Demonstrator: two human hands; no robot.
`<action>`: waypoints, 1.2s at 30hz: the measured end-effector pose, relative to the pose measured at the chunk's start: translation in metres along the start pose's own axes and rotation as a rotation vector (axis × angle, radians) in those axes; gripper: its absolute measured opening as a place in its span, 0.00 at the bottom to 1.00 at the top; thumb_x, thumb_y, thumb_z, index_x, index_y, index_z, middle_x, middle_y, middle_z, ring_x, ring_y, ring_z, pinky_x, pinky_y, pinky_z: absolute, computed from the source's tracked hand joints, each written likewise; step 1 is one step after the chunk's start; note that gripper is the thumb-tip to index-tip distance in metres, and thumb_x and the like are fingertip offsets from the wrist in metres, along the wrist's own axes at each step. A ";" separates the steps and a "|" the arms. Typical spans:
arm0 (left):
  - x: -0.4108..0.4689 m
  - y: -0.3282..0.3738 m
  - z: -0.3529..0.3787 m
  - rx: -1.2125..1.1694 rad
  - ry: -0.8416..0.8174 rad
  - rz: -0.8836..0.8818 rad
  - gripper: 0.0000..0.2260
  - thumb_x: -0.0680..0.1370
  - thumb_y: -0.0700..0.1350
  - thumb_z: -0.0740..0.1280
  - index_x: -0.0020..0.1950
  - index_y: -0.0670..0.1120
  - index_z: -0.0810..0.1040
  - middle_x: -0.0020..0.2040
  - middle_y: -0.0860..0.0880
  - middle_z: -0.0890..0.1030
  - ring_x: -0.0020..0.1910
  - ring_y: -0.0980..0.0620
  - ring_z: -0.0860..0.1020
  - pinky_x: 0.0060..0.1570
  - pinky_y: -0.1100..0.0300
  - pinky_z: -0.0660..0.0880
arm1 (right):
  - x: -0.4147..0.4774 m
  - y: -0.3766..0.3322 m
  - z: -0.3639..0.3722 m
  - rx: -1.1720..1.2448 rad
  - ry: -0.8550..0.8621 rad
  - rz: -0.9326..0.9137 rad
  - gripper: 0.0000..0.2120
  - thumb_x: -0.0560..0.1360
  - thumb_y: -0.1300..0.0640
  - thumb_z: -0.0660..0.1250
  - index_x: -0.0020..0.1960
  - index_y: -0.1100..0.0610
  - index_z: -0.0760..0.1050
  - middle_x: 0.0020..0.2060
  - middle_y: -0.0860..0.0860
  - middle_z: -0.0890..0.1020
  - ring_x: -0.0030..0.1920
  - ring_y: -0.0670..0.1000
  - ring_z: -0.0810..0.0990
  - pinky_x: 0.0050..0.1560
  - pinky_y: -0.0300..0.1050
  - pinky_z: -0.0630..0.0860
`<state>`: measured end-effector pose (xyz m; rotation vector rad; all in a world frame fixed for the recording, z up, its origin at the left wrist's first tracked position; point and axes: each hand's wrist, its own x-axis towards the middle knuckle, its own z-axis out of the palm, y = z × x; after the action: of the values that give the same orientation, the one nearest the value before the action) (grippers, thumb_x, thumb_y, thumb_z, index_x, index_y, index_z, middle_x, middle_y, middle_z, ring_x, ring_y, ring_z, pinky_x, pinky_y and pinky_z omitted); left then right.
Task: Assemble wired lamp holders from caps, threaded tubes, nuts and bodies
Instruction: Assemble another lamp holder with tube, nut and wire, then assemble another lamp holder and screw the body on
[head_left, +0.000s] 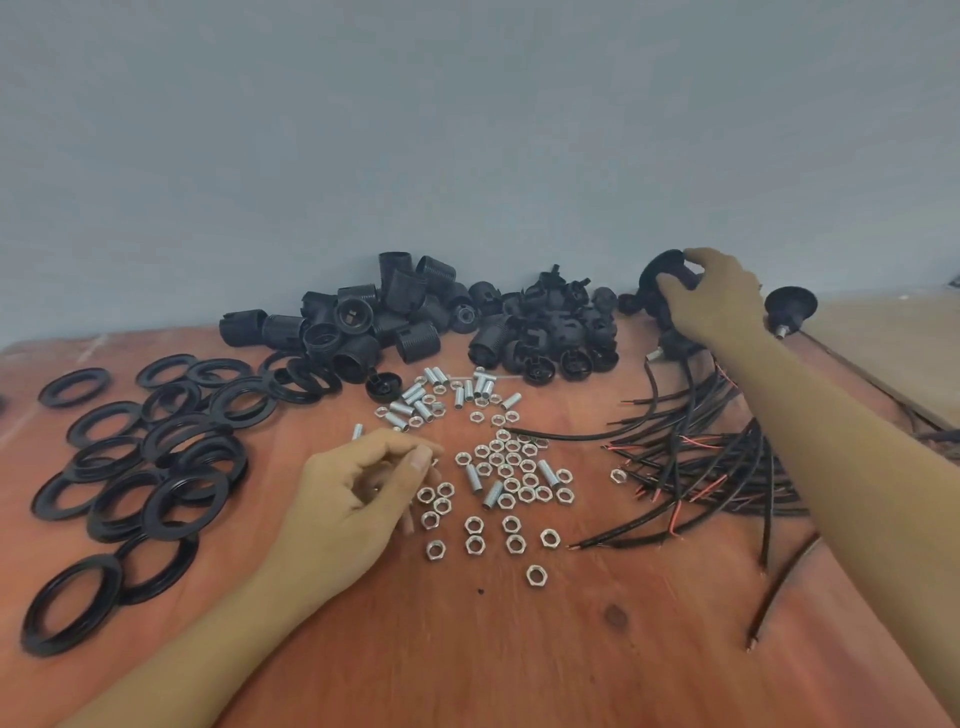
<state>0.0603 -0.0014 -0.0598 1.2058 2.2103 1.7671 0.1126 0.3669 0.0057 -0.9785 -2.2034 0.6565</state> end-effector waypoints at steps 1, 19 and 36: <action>0.000 0.000 0.000 0.001 0.004 0.001 0.07 0.77 0.48 0.65 0.48 0.51 0.83 0.39 0.50 0.84 0.25 0.53 0.77 0.26 0.68 0.71 | 0.000 0.003 0.002 -0.009 0.015 -0.005 0.23 0.79 0.55 0.63 0.73 0.57 0.69 0.66 0.60 0.76 0.66 0.63 0.73 0.63 0.54 0.71; 0.014 -0.008 -0.032 0.956 -0.039 0.041 0.12 0.78 0.49 0.69 0.59 0.47 0.83 0.62 0.48 0.80 0.61 0.42 0.76 0.60 0.46 0.71 | -0.139 -0.108 0.074 -0.176 -0.376 -0.602 0.14 0.78 0.50 0.64 0.62 0.50 0.78 0.59 0.53 0.78 0.60 0.57 0.73 0.62 0.54 0.68; 0.016 -0.009 -0.032 0.696 0.000 0.101 0.09 0.76 0.44 0.72 0.56 0.48 0.84 0.54 0.53 0.82 0.52 0.52 0.80 0.54 0.47 0.77 | -0.149 -0.096 0.088 -0.388 -0.354 -0.564 0.11 0.79 0.56 0.62 0.59 0.53 0.78 0.59 0.53 0.75 0.60 0.57 0.73 0.60 0.50 0.66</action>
<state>0.0288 -0.0174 -0.0499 1.4244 2.9208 1.0157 0.0834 0.1768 -0.0429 -0.3764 -2.8183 0.1440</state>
